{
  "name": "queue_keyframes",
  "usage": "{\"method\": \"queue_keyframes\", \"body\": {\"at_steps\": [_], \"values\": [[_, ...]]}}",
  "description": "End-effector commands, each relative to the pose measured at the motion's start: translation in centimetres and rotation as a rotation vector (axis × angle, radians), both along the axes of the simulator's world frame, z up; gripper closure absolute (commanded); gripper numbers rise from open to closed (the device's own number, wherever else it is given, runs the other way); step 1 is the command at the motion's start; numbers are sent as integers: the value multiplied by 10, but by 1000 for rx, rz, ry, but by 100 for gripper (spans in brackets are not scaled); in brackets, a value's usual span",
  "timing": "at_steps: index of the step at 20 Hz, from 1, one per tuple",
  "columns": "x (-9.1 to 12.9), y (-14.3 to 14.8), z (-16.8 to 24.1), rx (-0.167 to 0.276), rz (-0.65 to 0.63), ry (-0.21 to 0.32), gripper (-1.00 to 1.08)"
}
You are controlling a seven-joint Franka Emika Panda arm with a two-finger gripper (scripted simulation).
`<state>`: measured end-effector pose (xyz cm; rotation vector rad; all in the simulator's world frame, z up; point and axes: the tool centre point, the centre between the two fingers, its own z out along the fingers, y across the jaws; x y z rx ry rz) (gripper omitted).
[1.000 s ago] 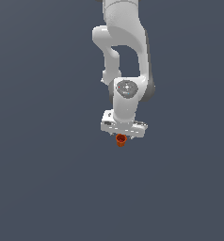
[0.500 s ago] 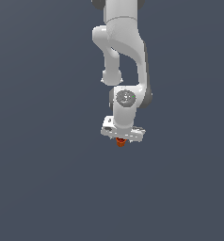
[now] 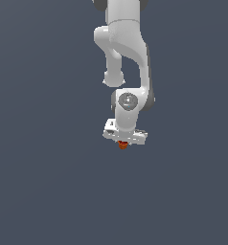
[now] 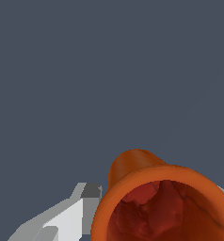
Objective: Pick up the object and move it to a goal position.
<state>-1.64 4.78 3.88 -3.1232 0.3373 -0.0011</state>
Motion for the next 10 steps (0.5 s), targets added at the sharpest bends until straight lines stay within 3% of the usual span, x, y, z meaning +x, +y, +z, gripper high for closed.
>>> {"method": "queue_keyframes", "body": {"at_steps": [1, 10], "values": [[0, 0, -1, 0, 0, 1, 108], [7, -10, 1, 0, 0, 0, 108]]}}
